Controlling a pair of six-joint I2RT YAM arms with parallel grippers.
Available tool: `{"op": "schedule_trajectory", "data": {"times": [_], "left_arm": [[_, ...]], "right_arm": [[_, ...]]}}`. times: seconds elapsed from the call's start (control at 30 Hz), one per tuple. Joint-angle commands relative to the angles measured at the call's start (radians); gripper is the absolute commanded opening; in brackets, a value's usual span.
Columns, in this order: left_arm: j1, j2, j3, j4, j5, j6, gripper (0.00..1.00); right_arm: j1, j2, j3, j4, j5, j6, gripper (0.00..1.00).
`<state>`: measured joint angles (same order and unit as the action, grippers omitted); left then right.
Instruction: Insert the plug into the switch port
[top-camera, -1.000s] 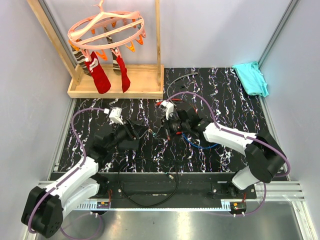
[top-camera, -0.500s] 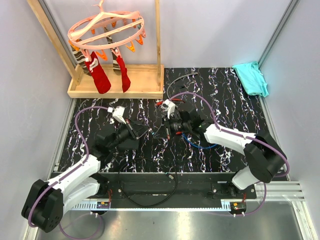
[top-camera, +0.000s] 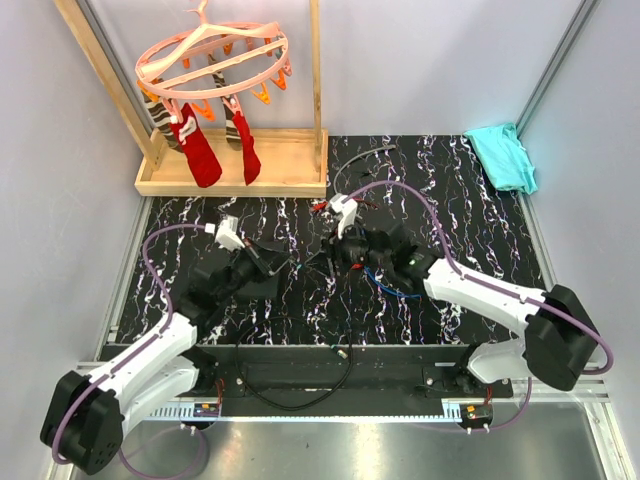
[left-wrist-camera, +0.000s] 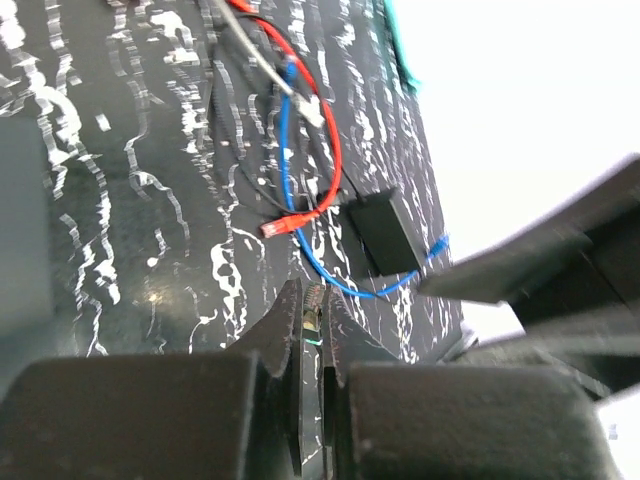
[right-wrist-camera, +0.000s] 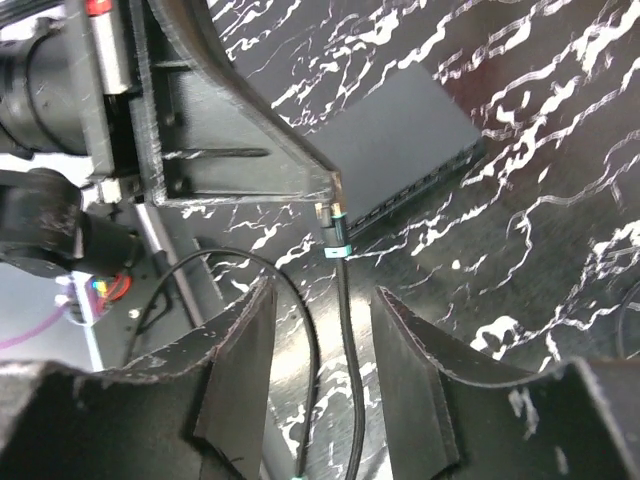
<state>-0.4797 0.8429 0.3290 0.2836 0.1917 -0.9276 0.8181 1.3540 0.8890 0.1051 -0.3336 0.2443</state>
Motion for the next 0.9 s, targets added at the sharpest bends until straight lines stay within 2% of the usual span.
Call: {"op": "schedule_trajectory", "data": {"times": [0.0,0.4,0.6,0.87], "left_arm": [[-0.005,-0.036,0.059,-0.081,-0.106,-0.100,0.00],[-0.005,-0.028,0.065,-0.100,-0.083,-0.221,0.00],[-0.005,-0.028,0.067,-0.112,-0.080,-0.235,0.00],[-0.005,-0.034,0.068,-0.115,-0.081,-0.246,0.00]], "right_arm": [[0.068,-0.039,0.004,0.034,0.169,-0.147,0.52],[0.136,0.102,0.056,0.120,0.185,-0.272,0.52],[0.138,0.151,0.074,0.154,0.179,-0.293,0.49],[0.145,0.195,0.094,0.156,0.154,-0.313,0.39]]}}
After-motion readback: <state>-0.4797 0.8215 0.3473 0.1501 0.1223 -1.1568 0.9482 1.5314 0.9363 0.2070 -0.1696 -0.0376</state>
